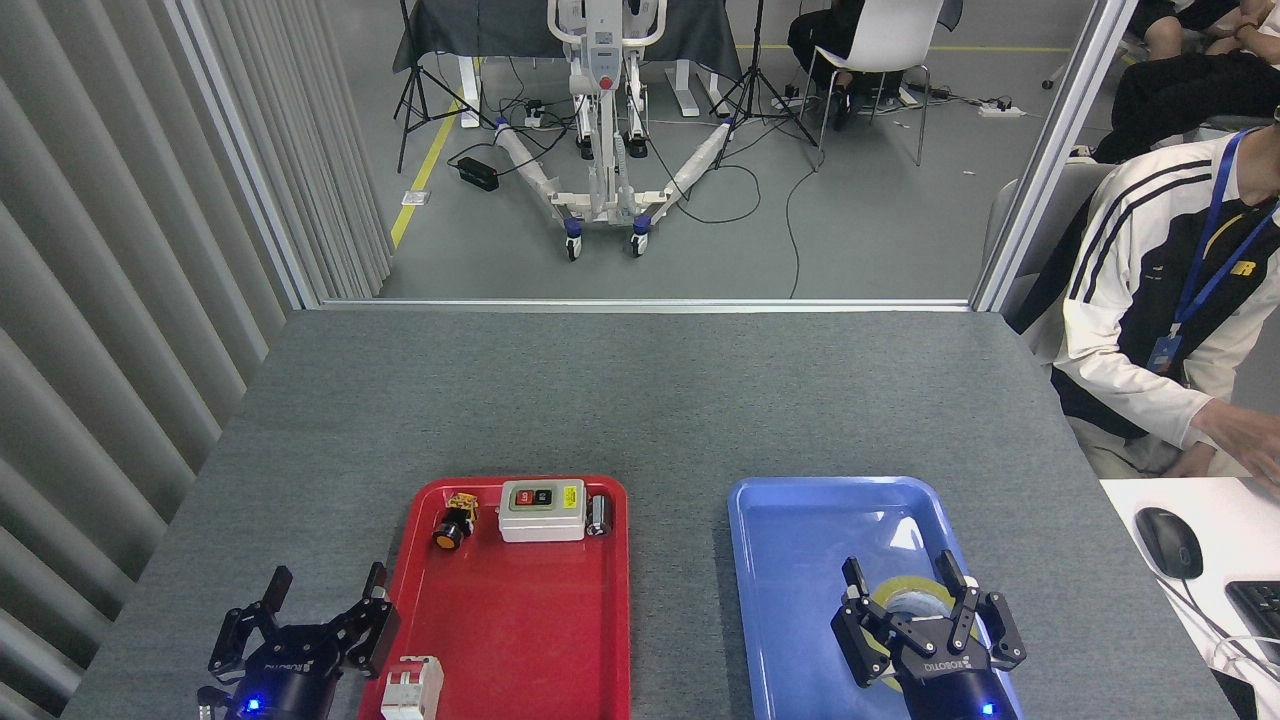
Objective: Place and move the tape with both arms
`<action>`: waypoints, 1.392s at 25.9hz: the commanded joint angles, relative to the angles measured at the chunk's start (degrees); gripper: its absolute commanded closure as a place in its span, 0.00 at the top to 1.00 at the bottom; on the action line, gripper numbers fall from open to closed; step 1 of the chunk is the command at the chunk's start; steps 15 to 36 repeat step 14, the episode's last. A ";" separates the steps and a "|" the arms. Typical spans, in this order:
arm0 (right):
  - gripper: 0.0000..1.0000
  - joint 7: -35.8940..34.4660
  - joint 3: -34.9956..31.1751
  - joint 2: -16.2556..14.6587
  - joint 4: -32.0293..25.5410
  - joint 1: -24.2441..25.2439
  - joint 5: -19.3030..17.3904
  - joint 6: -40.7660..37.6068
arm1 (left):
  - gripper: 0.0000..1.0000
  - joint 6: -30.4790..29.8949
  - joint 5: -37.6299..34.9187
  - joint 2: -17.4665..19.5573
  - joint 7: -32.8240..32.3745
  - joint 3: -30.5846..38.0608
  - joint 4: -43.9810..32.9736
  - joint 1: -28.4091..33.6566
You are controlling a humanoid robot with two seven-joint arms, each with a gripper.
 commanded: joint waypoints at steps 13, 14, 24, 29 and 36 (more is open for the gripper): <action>1.00 -0.19 -2.11 2.03 0.08 1.05 0.15 0.05 | 0.99 0.08 -0.02 0.21 0.24 0.08 0.28 -1.23; 1.00 -0.10 -2.20 2.21 0.08 1.14 0.15 0.14 | 0.99 0.08 -0.02 0.21 0.24 0.08 0.37 -1.23; 1.00 -0.10 -2.20 2.21 0.08 1.14 0.15 0.14 | 0.99 0.08 -0.02 0.21 0.24 0.08 0.37 -1.23; 1.00 -0.10 -2.20 2.21 0.08 1.14 0.15 0.14 | 0.99 0.08 -0.02 0.21 0.24 0.08 0.37 -1.23; 1.00 -0.10 -2.20 2.21 0.08 1.14 0.15 0.14 | 0.99 0.08 -0.02 0.21 0.24 0.08 0.37 -1.23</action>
